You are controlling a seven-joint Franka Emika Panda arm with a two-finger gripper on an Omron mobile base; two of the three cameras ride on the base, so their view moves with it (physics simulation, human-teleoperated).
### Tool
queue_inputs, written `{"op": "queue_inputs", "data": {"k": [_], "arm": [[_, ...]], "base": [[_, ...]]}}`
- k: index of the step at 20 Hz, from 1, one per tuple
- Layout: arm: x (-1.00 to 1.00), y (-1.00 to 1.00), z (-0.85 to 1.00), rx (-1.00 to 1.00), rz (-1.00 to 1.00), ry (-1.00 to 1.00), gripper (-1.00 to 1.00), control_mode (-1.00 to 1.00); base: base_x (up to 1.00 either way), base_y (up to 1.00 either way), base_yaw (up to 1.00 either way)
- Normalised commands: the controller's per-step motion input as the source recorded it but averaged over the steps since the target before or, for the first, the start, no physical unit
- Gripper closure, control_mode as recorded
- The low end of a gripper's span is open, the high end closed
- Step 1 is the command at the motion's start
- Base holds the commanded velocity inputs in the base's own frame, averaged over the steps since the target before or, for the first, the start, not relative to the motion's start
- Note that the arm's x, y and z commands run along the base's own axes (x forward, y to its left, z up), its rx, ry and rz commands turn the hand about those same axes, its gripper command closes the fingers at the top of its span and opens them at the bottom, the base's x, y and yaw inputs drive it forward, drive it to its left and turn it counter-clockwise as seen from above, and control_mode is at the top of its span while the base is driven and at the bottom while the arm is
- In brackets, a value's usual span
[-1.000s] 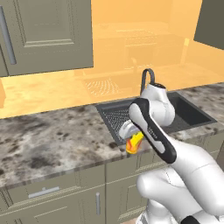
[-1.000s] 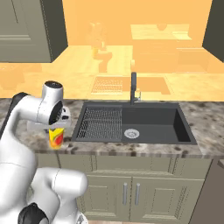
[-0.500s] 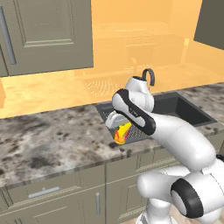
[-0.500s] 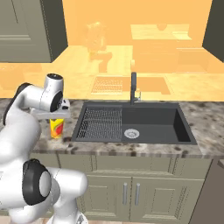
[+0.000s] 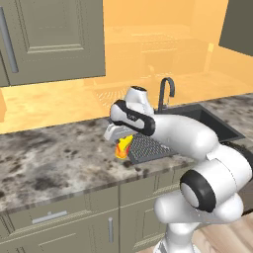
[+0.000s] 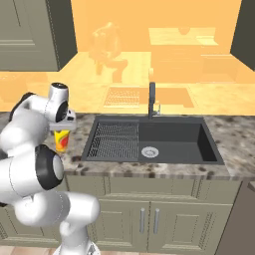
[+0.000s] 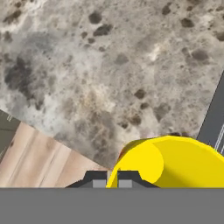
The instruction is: Pick the cup and bowl from the counter and place them on the counter next to the sink.
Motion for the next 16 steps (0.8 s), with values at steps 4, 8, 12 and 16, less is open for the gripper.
{"op": "queue_inputs", "data": {"k": [4,8,12,16], "arm": [[0.48,0.37,-0.16,0.00,-0.01,0.00,1.00,-1.00],[0.21,0.08,-0.14,-0.02,-0.05,0.00,1.00,-1.00],[0.01,0.00,-0.08,-0.02,-0.06,0.00,1.00,-1.00],[0.00,0.00,-0.18,0.00,-0.05,0.00,1.00,-1.00]], "base": [[0.00,0.00,0.00],[0.00,0.00,0.00],[0.00,0.00,0.00],[0.00,0.00,0.00]]}}
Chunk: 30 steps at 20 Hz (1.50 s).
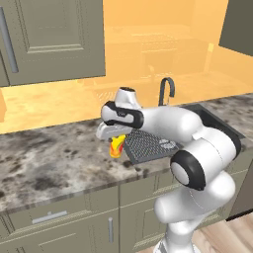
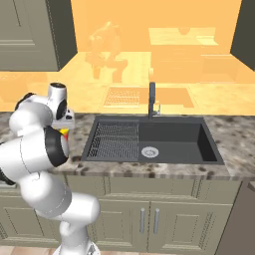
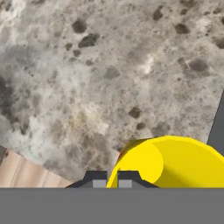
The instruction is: Pick the cup and bowl from the counter and place them on the counter next to the sink.
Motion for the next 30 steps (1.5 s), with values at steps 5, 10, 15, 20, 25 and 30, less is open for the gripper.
{"op": "queue_inputs", "data": {"k": [5,10,15,20,25,30], "arm": [[0.00,0.00,-0.32,-0.02,-0.04,0.00,1.00,-1.00],[0.02,0.00,-0.28,-0.01,-0.02,-0.04,1.00,-1.00],[0.08,0.00,-0.14,-0.02,-0.01,-0.05,1.00,-1.00],[0.07,0.00,-0.08,-0.01,-0.01,-0.04,1.00,-1.00],[0.00,0.00,-0.19,0.00,0.00,-0.01,1.00,-1.00],[0.00,0.00,-0.27,0.00,0.00,0.00,1.00,-1.00]], "base": [[0.00,0.00,0.00],[0.00,0.00,0.00],[0.00,0.00,0.00],[0.00,0.00,0.00],[0.00,0.00,0.00],[0.00,0.00,0.00]]}}
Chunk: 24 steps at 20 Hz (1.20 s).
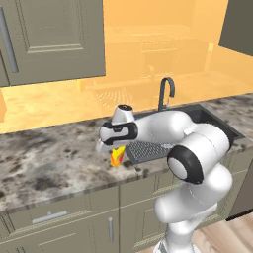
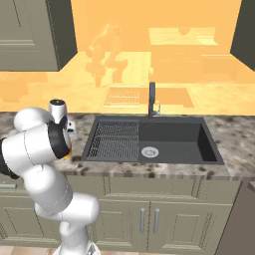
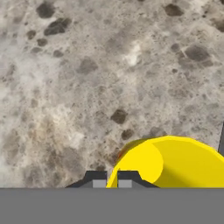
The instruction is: Pick the cup and bowl from the counter and place them on the counter next to the sink.
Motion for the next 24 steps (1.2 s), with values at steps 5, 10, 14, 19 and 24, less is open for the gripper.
{"op": "queue_inputs", "data": {"k": [5,10,14,19,24], "arm": [[0.00,0.00,-0.20,0.00,0.00,0.00,1.00,-1.00],[0.00,0.00,-0.16,0.00,0.00,0.00,1.00,-1.00],[0.00,0.00,-0.05,0.00,0.00,0.00,1.00,-1.00],[0.00,0.00,0.00,0.00,0.00,0.00,-1.00,-1.00],[0.00,0.00,0.00,0.00,0.00,0.00,-1.00,-1.00]], "base": [[0.00,0.00,0.00],[0.00,0.00,0.00],[0.00,0.00,0.00],[0.00,0.00,0.00],[0.00,0.00,0.00]]}}
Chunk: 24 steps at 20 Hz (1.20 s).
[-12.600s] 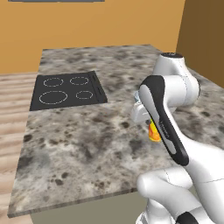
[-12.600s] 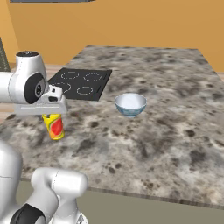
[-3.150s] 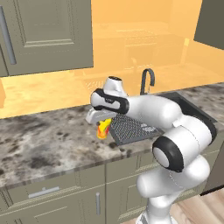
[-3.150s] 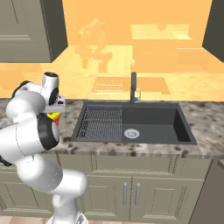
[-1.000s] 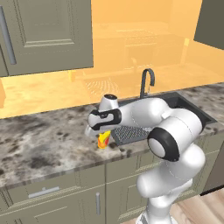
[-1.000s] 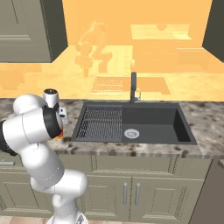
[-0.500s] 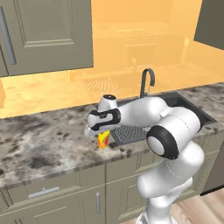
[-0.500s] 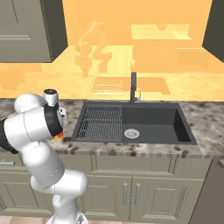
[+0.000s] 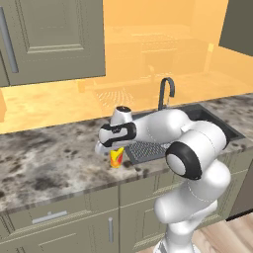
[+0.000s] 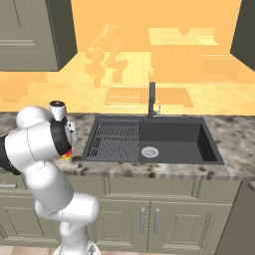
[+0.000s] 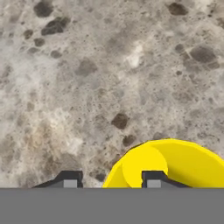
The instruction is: Pick the cup and bowl from the counter and place them on the counter next to the sink.
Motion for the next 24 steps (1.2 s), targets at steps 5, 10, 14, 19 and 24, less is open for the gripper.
{"op": "queue_inputs", "data": {"k": [5,10,14,19,24], "arm": [[0.00,0.00,0.31,-0.02,0.00,0.00,-1.00,-1.00],[0.00,0.03,0.56,-0.11,0.00,0.00,-1.00,-1.00],[-0.01,0.02,0.65,-0.14,0.00,0.01,-1.00,-1.00],[-0.42,-0.18,0.46,-0.07,-0.07,0.10,-1.00,-1.00],[-0.87,-0.84,-0.04,0.00,-0.22,0.06,-1.00,-1.00]], "base": [[0.00,0.00,0.00],[0.00,0.00,0.00],[0.00,0.00,0.00],[0.00,0.00,0.00],[0.00,0.00,0.00]]}}
